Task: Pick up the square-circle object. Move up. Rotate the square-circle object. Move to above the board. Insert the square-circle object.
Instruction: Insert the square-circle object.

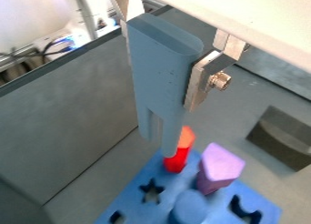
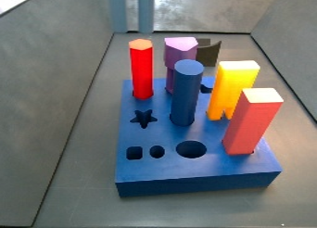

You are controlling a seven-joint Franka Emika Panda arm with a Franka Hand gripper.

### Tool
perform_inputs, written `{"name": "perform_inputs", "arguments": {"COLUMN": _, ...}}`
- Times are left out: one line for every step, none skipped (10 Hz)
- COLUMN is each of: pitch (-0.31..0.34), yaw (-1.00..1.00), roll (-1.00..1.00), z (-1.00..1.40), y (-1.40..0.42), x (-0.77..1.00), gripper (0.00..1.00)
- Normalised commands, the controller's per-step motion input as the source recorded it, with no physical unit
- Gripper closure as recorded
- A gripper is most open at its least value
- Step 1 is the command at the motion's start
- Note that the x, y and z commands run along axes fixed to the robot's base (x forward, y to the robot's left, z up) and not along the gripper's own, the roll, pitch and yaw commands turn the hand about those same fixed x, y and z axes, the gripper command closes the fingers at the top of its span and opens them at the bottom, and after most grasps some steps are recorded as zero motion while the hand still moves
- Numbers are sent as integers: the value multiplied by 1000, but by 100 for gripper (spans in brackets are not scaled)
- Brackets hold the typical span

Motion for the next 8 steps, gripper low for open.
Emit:
{"name": "perform_inputs", "arguments": {"pitch": -130, "yaw": 351, "roll": 64, "z": -289, "y": -769, "x": 14, "gripper": 100}}
{"name": "perform_inputs", "arguments": {"pitch": -173, "yaw": 340, "roll": 53, "z": -620, "y": -737, "x": 300, "gripper": 100}}
{"name": "perform_inputs", "arguments": {"pitch": -210, "yaw": 326, "roll": 0, "z": -709, "y": -489, "x": 446, "gripper": 100}}
{"name": "perform_inputs", "arguments": {"pitch": -197, "yaw": 294, "roll": 0, "z": -746, "y": -429, "x": 451, "gripper": 100}}
{"name": "perform_inputs", "arguments": {"pitch": -180, "yaw": 289, "roll": 21, "z": -771, "y": -369, "x": 431, "gripper": 100}}
{"name": "perform_inputs", "arguments": {"pitch": -124, "yaw": 243, "roll": 154, "z": -829, "y": -354, "x": 420, "gripper": 100}}
{"name": "perform_inputs", "arguments": {"pitch": -44, "yaw": 186, "roll": 246, "z": -723, "y": -263, "x": 366, "gripper": 100}}
{"name": "perform_inputs", "arguments": {"pitch": 7, "yaw": 91, "roll": 347, "z": -603, "y": -211, "x": 197, "gripper": 100}}
